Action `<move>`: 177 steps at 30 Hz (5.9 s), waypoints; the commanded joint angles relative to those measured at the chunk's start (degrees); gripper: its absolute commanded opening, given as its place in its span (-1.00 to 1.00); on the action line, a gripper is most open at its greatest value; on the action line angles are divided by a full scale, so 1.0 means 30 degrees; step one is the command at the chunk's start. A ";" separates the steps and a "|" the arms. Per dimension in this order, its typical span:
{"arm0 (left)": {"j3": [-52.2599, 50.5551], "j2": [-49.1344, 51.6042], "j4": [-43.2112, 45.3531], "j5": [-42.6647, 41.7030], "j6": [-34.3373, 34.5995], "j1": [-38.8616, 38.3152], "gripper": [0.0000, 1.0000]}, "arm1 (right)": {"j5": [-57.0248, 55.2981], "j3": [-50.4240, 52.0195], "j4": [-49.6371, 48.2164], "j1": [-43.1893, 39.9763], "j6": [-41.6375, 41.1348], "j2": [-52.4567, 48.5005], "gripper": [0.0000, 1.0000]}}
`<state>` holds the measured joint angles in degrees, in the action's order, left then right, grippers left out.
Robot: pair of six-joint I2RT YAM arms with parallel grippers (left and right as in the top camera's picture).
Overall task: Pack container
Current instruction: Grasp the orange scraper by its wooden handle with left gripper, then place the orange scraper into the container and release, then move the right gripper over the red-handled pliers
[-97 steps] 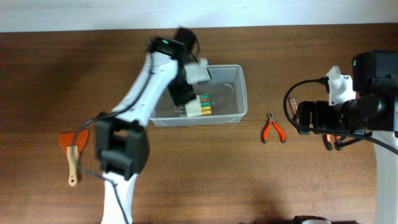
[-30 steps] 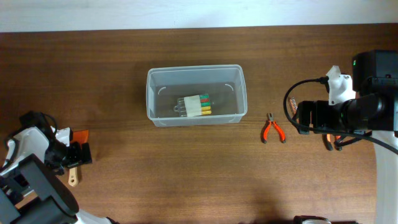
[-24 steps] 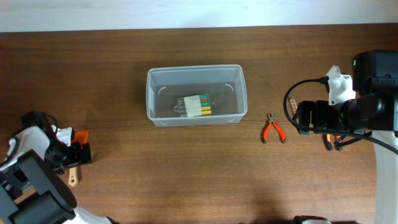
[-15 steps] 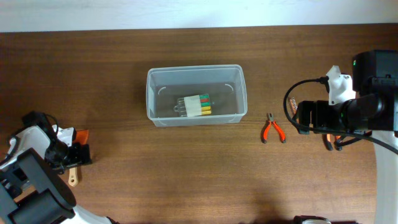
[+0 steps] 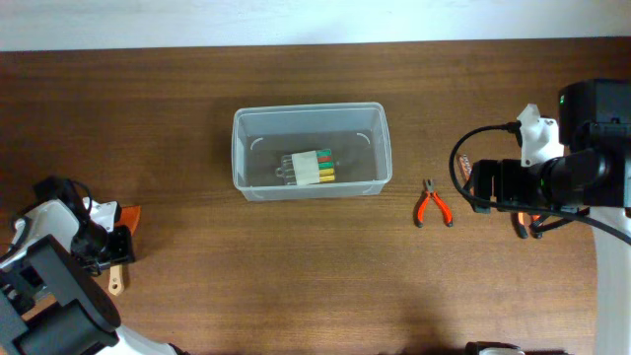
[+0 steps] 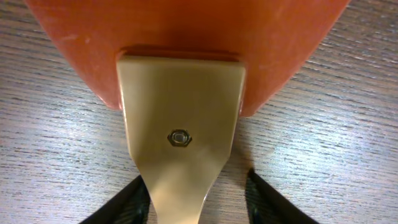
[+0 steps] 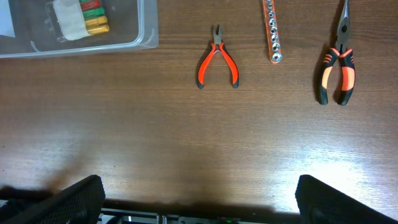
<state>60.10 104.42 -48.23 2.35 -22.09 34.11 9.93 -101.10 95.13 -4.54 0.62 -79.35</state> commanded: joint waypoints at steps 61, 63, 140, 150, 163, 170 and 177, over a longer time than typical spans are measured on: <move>1.6844 0.1741 -0.3738 -0.1989 -1.0965 -1.6990 -0.96 | -0.0044 -0.0022 0.0007 -0.0109 -0.0015 -0.0036 0.97; 1.6844 0.2783 -0.3716 -0.2433 -1.0958 -1.6983 -0.97 | -0.0044 -0.0022 0.0007 -0.0109 -0.0015 -0.0036 0.97; 1.1905 -0.4736 -0.9981 -0.3009 0.3104 -0.7570 0.99 | -0.0969 -0.0153 0.0729 -0.0117 -0.1450 0.7344 0.97; 0.3024 -0.9872 -0.6098 -0.3016 0.3942 -0.7570 0.99 | -0.0860 0.3235 -0.2149 -0.0080 -0.1071 0.2448 0.97; 0.1836 -1.1533 -0.5333 -0.3009 0.4080 -0.7570 0.99 | -0.0539 0.8597 -0.8969 0.2834 -0.0066 -0.4415 0.97; 0.1836 -1.1533 -0.5260 -0.3009 0.4073 -0.7570 0.99 | -0.0619 1.1504 -1.2684 0.3257 -0.3417 -0.5107 0.98; 0.1836 -1.1533 -0.5268 -0.3009 0.4073 -0.7570 0.99 | -0.1304 1.2386 -1.4178 0.3257 -0.6273 -0.5370 0.97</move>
<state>65.89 70.48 -64.14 -5.85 -10.59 11.29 7.73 -65.08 53.78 5.04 -11.62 -94.89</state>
